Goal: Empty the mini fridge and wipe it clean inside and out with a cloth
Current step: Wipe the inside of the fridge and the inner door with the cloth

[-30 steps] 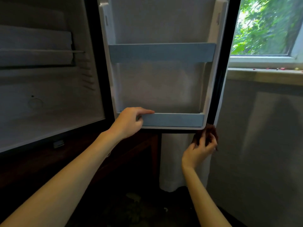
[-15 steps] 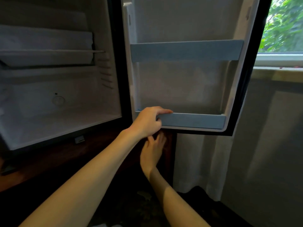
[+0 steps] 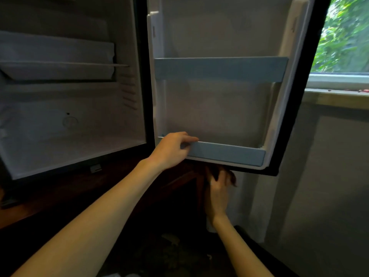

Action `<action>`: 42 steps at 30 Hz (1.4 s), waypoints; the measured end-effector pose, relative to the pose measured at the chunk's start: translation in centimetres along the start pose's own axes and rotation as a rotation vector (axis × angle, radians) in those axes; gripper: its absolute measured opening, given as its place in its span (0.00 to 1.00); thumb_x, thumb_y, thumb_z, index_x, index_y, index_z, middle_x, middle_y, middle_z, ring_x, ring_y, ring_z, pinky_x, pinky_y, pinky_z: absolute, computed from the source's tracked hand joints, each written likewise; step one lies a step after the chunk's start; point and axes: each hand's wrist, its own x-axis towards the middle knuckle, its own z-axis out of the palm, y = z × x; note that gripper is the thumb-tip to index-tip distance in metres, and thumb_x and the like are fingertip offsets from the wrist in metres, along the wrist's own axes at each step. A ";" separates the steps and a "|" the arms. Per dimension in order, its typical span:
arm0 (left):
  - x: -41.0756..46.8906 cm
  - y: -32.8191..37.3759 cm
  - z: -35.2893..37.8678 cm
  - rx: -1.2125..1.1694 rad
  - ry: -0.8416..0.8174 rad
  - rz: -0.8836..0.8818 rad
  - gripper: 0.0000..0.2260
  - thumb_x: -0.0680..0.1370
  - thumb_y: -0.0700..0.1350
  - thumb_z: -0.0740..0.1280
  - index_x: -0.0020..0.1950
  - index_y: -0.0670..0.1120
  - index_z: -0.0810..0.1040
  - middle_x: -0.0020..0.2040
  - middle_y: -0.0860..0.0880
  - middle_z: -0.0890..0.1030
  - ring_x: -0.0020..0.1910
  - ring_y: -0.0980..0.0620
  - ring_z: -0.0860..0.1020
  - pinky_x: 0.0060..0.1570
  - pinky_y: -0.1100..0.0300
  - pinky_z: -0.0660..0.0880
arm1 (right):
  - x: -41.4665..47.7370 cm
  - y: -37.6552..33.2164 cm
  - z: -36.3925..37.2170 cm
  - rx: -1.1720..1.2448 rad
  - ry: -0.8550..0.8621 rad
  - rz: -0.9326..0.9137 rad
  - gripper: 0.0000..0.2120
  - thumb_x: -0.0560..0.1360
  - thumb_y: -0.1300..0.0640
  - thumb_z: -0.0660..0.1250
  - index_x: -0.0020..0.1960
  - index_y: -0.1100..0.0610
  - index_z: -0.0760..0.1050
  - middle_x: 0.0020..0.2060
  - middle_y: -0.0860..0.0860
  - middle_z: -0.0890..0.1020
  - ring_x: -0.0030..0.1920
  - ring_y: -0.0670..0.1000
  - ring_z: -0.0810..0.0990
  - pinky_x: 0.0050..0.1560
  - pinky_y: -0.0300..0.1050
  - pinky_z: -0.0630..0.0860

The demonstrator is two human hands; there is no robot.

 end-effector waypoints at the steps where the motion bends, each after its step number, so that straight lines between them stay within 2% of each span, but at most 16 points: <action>1: 0.1 0.0 0.1 -0.005 0.002 -0.009 0.14 0.79 0.38 0.63 0.63 0.47 0.80 0.50 0.56 0.77 0.57 0.53 0.77 0.54 0.69 0.67 | -0.1 1.1 -0.7 -0.032 0.045 0.042 0.19 0.73 0.64 0.56 0.57 0.58 0.81 0.57 0.59 0.67 0.55 0.63 0.69 0.42 0.60 0.81; 3: 0.5 0.0 0.3 0.000 -0.005 -0.012 0.13 0.80 0.39 0.63 0.63 0.47 0.80 0.50 0.56 0.77 0.57 0.53 0.77 0.55 0.67 0.68 | -0.4 3.6 -2.0 -0.081 0.129 0.141 0.17 0.73 0.66 0.56 0.52 0.63 0.83 0.59 0.61 0.66 0.58 0.63 0.66 0.47 0.63 0.80; 8: 1.3 -0.1 0.4 0.020 -0.058 -0.009 0.13 0.81 0.43 0.63 0.64 0.50 0.79 0.49 0.58 0.76 0.57 0.54 0.76 0.52 0.67 0.65 | 0.3 5.1 -2.5 0.064 0.262 0.399 0.20 0.74 0.74 0.63 0.65 0.63 0.76 0.70 0.56 0.64 0.69 0.62 0.64 0.62 0.63 0.73; 10: 1.5 0.1 0.5 0.023 -0.067 -0.011 0.13 0.81 0.43 0.62 0.65 0.50 0.78 0.51 0.57 0.77 0.58 0.53 0.76 0.53 0.67 0.66 | 1.0 3.1 -1.4 0.130 0.264 0.456 0.21 0.72 0.76 0.65 0.63 0.65 0.77 0.68 0.63 0.68 0.67 0.66 0.68 0.67 0.58 0.68; 13: 1.7 0.4 0.7 0.014 -0.076 -0.016 0.14 0.82 0.43 0.61 0.66 0.48 0.77 0.53 0.53 0.78 0.59 0.51 0.76 0.57 0.62 0.69 | 1.2 -0.9 0.7 0.230 0.064 0.440 0.22 0.73 0.68 0.69 0.66 0.59 0.75 0.69 0.62 0.69 0.67 0.64 0.70 0.65 0.43 0.65; 15: 1.8 0.6 0.8 0.040 -0.090 -0.010 0.14 0.82 0.43 0.61 0.68 0.48 0.76 0.56 0.51 0.78 0.60 0.50 0.75 0.59 0.60 0.69 | 0.9 -4.7 2.4 0.291 -0.025 0.442 0.20 0.76 0.66 0.65 0.67 0.57 0.75 0.71 0.60 0.68 0.71 0.61 0.65 0.69 0.51 0.65; 19: 2.1 0.7 0.9 0.083 -0.125 -0.015 0.16 0.82 0.44 0.61 0.70 0.47 0.73 0.60 0.48 0.77 0.62 0.49 0.73 0.60 0.59 0.68 | 1.6 -11.3 4.2 0.437 -0.193 0.559 0.16 0.79 0.65 0.59 0.65 0.60 0.76 0.71 0.59 0.67 0.73 0.58 0.62 0.69 0.42 0.60; 21: 2.3 0.6 0.9 0.092 -0.141 -0.001 0.17 0.82 0.42 0.59 0.71 0.46 0.72 0.60 0.47 0.76 0.62 0.48 0.73 0.60 0.59 0.67 | 2.1 -12.7 4.0 0.731 -0.220 0.658 0.15 0.79 0.67 0.58 0.63 0.62 0.76 0.67 0.58 0.70 0.68 0.56 0.69 0.64 0.44 0.68; 24: 2.4 0.5 0.7 0.109 -0.169 0.004 0.17 0.83 0.40 0.57 0.72 0.45 0.70 0.61 0.46 0.75 0.63 0.48 0.72 0.60 0.60 0.66 | 3.3 -13.5 2.3 1.447 -0.148 1.191 0.16 0.81 0.66 0.56 0.67 0.59 0.72 0.63 0.55 0.75 0.62 0.52 0.74 0.61 0.44 0.71; 26: 2.4 0.6 0.7 0.120 -0.173 0.006 0.17 0.83 0.40 0.56 0.72 0.45 0.70 0.62 0.46 0.75 0.63 0.48 0.72 0.60 0.61 0.66 | 4.0 -13.0 1.4 1.934 -0.042 1.474 0.14 0.82 0.66 0.53 0.61 0.58 0.74 0.58 0.56 0.77 0.59 0.54 0.76 0.61 0.47 0.74; 29: 2.3 0.7 0.8 0.126 -0.168 0.002 0.17 0.83 0.39 0.56 0.72 0.45 0.70 0.61 0.46 0.75 0.63 0.48 0.72 0.62 0.58 0.67 | 4.3 -10.4 0.4 2.308 -0.045 1.718 0.09 0.76 0.70 0.59 0.50 0.63 0.77 0.44 0.60 0.82 0.42 0.56 0.84 0.39 0.44 0.81; 31: 2.4 0.6 1.0 0.139 -0.165 -0.009 0.17 0.83 0.39 0.56 0.72 0.45 0.70 0.61 0.45 0.75 0.62 0.46 0.73 0.63 0.55 0.67 | 4.3 -7.9 -0.5 2.351 -0.050 1.755 0.07 0.74 0.68 0.63 0.50 0.65 0.77 0.41 0.61 0.82 0.43 0.56 0.84 0.39 0.45 0.81; 34: 2.4 0.6 1.2 0.133 -0.152 -0.015 0.18 0.82 0.40 0.58 0.71 0.46 0.71 0.59 0.46 0.76 0.61 0.46 0.74 0.62 0.56 0.68 | 5.1 -2.1 -2.9 2.216 0.115 1.711 0.11 0.81 0.61 0.56 0.55 0.66 0.75 0.41 0.63 0.83 0.54 0.54 0.79 0.48 0.45 0.79; 38: 2.2 1.1 1.4 0.104 -0.135 -0.048 0.18 0.82 0.40 0.58 0.72 0.47 0.71 0.60 0.48 0.75 0.61 0.49 0.73 0.59 0.62 0.66 | 6.4 3.7 -5.7 2.214 0.383 1.565 0.17 0.83 0.56 0.54 0.69 0.57 0.70 0.69 0.57 0.73 0.72 0.51 0.67 0.74 0.50 0.61; 40: 2.3 1.2 1.5 0.099 -0.130 -0.060 0.18 0.82 0.40 0.58 0.72 0.48 0.71 0.60 0.48 0.75 0.62 0.49 0.73 0.58 0.63 0.65 | 7.0 2.7 -5.8 2.122 0.329 1.574 0.14 0.84 0.54 0.52 0.57 0.57 0.75 0.63 0.57 0.77 0.72 0.52 0.68 0.75 0.54 0.56; 42: 2.5 1.3 1.6 0.105 -0.132 -0.063 0.18 0.82 0.40 0.58 0.72 0.48 0.71 0.60 0.48 0.75 0.62 0.48 0.73 0.58 0.63 0.65 | 7.7 -0.1 -5.4 2.129 0.262 1.578 0.17 0.84 0.53 0.50 0.44 0.56 0.72 0.45 0.54 0.81 0.66 0.53 0.73 0.74 0.56 0.56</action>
